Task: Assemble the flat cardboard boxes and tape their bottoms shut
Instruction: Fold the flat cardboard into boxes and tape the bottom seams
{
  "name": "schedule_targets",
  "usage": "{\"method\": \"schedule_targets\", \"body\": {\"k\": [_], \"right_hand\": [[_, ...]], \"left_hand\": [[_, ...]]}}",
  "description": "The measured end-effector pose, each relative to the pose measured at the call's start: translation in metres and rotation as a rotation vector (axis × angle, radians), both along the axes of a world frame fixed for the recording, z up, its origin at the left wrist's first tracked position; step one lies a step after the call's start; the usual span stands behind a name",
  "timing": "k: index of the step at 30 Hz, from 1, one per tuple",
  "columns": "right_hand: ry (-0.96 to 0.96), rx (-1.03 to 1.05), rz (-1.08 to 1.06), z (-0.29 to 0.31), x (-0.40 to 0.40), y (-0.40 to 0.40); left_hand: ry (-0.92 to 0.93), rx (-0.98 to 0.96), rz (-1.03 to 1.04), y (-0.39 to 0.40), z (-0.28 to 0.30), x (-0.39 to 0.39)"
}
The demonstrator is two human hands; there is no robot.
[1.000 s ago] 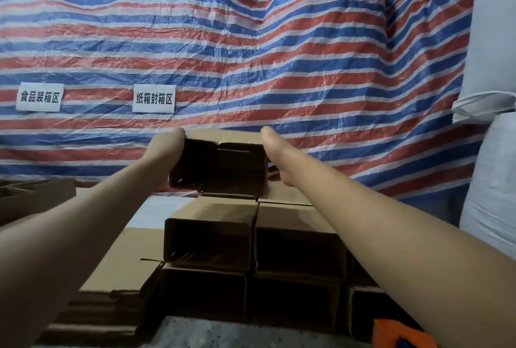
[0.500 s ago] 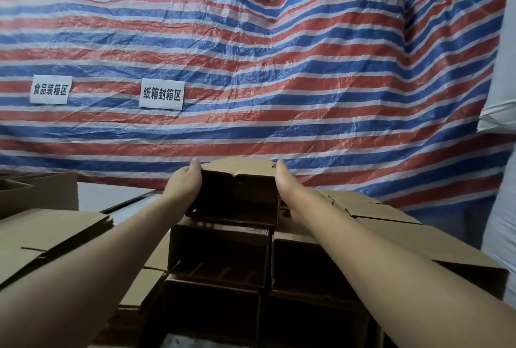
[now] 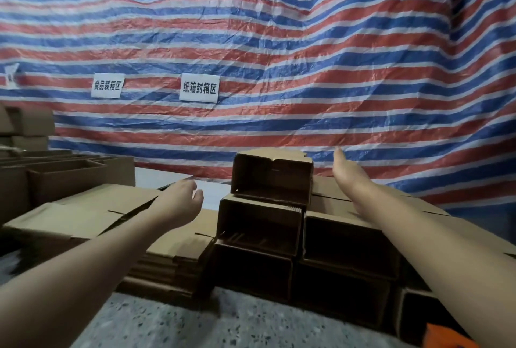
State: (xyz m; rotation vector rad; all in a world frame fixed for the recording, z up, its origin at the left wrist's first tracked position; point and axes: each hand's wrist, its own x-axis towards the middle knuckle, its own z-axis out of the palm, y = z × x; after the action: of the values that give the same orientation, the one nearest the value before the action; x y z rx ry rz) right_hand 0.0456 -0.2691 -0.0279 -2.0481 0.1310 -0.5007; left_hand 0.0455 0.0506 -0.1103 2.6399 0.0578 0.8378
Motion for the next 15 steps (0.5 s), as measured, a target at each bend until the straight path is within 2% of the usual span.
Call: {"method": "schedule_targets", "body": {"k": [5, 9, 11, 15], "right_hand": [[-0.038, -0.058, -0.013, -0.004, -0.025, 0.000], [-0.051, -0.089, 0.015, -0.007, -0.042, -0.003], [-0.057, -0.096, 0.025, -0.010, -0.048, -0.006], [-0.063, -0.088, 0.060, -0.014, -0.053, -0.015]], "left_hand": [[0.234, 0.317, -0.028, 0.001, -0.037, -0.010], [0.497, 0.370, -0.066, 0.005, -0.077, -0.017], [0.490, 0.392, -0.038, 0.006, -0.097, -0.018], [0.333, 0.451, 0.070, -0.003, -0.110, -0.023]]}}
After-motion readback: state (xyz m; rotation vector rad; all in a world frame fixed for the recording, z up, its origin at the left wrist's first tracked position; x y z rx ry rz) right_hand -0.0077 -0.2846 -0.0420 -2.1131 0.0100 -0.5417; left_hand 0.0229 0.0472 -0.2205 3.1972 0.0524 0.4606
